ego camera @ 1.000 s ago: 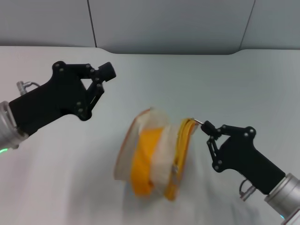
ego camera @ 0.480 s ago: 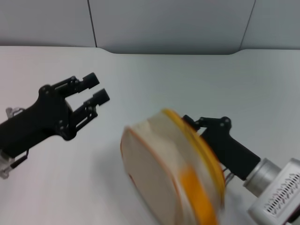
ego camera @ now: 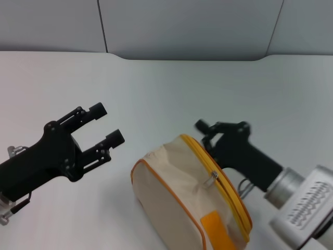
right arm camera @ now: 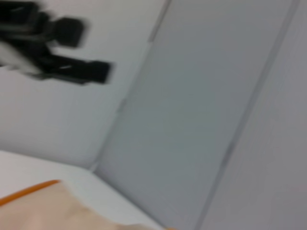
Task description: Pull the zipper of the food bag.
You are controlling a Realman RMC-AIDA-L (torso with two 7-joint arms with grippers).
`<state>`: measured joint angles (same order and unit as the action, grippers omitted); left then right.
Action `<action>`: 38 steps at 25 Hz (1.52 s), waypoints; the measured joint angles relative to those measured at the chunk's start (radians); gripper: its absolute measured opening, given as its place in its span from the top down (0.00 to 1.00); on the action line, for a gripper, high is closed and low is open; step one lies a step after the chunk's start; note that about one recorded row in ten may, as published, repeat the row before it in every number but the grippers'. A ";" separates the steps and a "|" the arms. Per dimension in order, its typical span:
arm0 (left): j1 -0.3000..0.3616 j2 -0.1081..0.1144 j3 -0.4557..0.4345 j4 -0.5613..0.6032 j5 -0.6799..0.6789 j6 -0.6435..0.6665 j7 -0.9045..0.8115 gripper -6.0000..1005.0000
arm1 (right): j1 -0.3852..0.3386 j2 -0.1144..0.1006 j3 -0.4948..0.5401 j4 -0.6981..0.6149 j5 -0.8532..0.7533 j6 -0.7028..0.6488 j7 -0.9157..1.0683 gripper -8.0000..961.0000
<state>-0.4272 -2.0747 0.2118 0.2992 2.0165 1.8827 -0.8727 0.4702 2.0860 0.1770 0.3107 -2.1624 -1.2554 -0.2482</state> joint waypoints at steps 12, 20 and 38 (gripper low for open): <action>-0.002 0.006 0.197 0.073 0.010 -0.029 0.103 0.27 | -0.034 -0.009 0.004 -0.420 -0.045 -0.443 0.738 0.98; -0.039 0.009 0.293 0.160 0.010 -0.026 0.018 0.27 | -0.032 -0.053 -0.284 -0.745 -0.068 -0.835 1.189 0.98; -0.062 0.007 0.345 0.193 0.002 -0.006 -0.004 0.27 | -0.008 -0.030 -0.463 -0.814 -0.071 -0.767 1.241 0.26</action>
<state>-0.4893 -2.0677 0.5571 0.4923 2.0187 1.8765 -0.8762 0.4620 2.0564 -0.2858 -0.5033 -2.2335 -2.0228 0.9924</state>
